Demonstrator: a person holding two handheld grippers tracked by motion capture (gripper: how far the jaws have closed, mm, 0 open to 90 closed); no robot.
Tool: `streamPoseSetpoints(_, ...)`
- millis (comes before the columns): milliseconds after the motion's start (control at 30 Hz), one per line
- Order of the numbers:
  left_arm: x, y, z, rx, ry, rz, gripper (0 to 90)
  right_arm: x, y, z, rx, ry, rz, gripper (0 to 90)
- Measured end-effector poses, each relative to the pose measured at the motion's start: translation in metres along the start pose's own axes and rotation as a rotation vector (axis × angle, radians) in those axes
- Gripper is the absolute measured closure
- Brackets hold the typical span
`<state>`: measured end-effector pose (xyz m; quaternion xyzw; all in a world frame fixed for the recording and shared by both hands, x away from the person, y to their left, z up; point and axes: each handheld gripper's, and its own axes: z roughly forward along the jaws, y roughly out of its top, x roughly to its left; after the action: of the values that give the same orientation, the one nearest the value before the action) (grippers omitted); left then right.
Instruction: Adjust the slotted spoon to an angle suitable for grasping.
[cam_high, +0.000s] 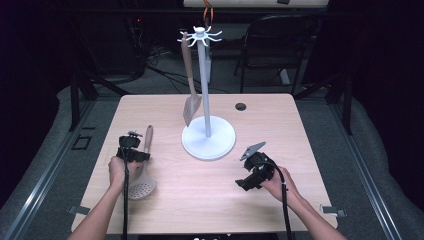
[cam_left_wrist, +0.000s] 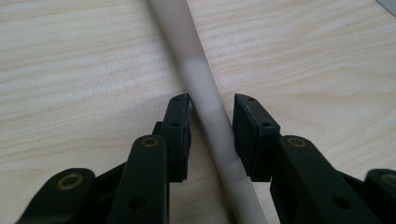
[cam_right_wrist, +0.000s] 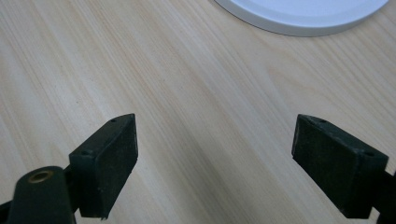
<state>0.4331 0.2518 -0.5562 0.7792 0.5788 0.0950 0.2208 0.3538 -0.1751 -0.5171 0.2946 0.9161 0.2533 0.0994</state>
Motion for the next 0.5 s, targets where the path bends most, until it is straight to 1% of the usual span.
streamPoseSetpoints(33,0.001,0.0,0.0,0.006,-0.006,0.0,67.1,-0.001,0.0,-0.001,0.008,0.003,0.0,13.8)
streamPoseSetpoints(133,0.005,-0.001,-0.002,0.015,-0.027,-0.009,68.2,-0.002,-0.001,-0.001,0.001,0.004,0.002,13.9)
streamPoseSetpoints(167,0.005,-0.001,-0.002,0.016,-0.025,-0.009,68.4,-0.002,-0.001,-0.002,0.007,0.004,0.002,13.9)
streamPoseSetpoints(233,0.007,-0.002,-0.004,0.024,-0.033,-0.01,69.1,-0.001,-0.001,-0.002,-0.003,-0.004,0.0,14.0)
streamPoseSetpoints(267,0.007,-0.003,-0.005,0.029,-0.036,-0.01,69.4,-0.001,0.0,-0.002,0.005,0.001,-0.002,14.0)
streamPoseSetpoints(300,0.007,-0.004,-0.005,0.027,-0.035,-0.008,69.8,0.0,0.0,-0.002,-0.001,0.0,-0.004,14.0)
streamPoseSetpoints(367,0.008,-0.006,-0.007,0.04,-0.038,0.004,70.5,0.001,0.0,-0.003,0.002,0.001,-0.006,14.0)
streamPoseSetpoints(433,0.009,-0.008,-0.009,0.04,-0.045,0.006,71.4,0.002,0.001,-0.003,0.005,0.0,-0.019,14.0)
streamPoseSetpoints(500,0.009,-0.011,-0.01,0.047,-0.047,0.013,72.1,0.002,0.002,-0.004,0.007,-0.002,-0.018,14.0)
